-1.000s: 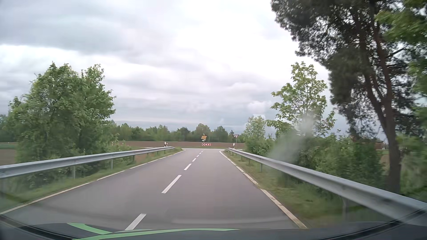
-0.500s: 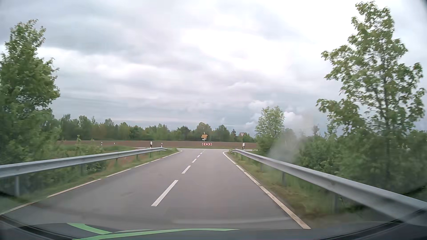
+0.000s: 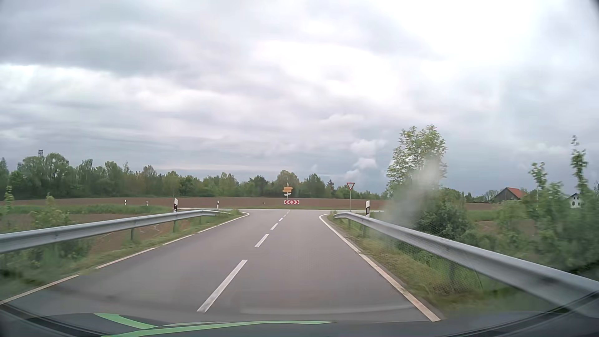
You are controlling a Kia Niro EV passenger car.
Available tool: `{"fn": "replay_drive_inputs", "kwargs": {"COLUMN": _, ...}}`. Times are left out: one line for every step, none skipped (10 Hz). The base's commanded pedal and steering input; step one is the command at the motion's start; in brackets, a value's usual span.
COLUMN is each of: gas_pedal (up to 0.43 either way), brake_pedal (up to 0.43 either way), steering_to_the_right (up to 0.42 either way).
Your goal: Follow the waypoints while adhering to traffic rules and regulations
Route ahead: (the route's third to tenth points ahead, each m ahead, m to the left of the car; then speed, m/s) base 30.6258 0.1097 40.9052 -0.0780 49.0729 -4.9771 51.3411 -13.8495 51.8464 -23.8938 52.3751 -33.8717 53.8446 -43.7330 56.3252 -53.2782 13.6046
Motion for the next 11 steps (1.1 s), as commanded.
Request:
{"fn": "replay_drive_inputs", "kwargs": {"gas_pedal": 0.000, "brake_pedal": 0.207, "steering_to_the_right": -0.003}}
{"fn": "replay_drive_inputs", "kwargs": {"gas_pedal": 0.000, "brake_pedal": 0.213, "steering_to_the_right": -0.003}}
{"fn": "replay_drive_inputs", "kwargs": {"gas_pedal": 0.000, "brake_pedal": 0.213, "steering_to_the_right": -0.003}}
{"fn": "replay_drive_inputs", "kwargs": {"gas_pedal": 0.000, "brake_pedal": 0.220, "steering_to_the_right": -0.003}}
{"fn": "replay_drive_inputs", "kwargs": {"gas_pedal": 0.000, "brake_pedal": 0.226, "steering_to_the_right": -0.003}}
{"fn": "replay_drive_inputs", "kwargs": {"gas_pedal": 0.000, "brake_pedal": 0.232, "steering_to_the_right": -0.001}}
{"fn": "replay_drive_inputs", "kwargs": {"gas_pedal": 0.000, "brake_pedal": 0.244, "steering_to_the_right": 0.001}}
{"fn": "replay_drive_inputs", "kwargs": {"gas_pedal": 0.000, "brake_pedal": 0.250, "steering_to_the_right": 0.002}}
{"fn": "replay_drive_inputs", "kwargs": {"gas_pedal": 0.000, "brake_pedal": 0.250, "steering_to_the_right": 0.004}}
{"fn": "replay_drive_inputs", "kwargs": {"gas_pedal": 0.000, "brake_pedal": 0.256, "steering_to_the_right": 0.005}}
{"fn": "replay_drive_inputs", "kwargs": {"gas_pedal": 0.000, "brake_pedal": 0.256, "steering_to_the_right": 0.006}}
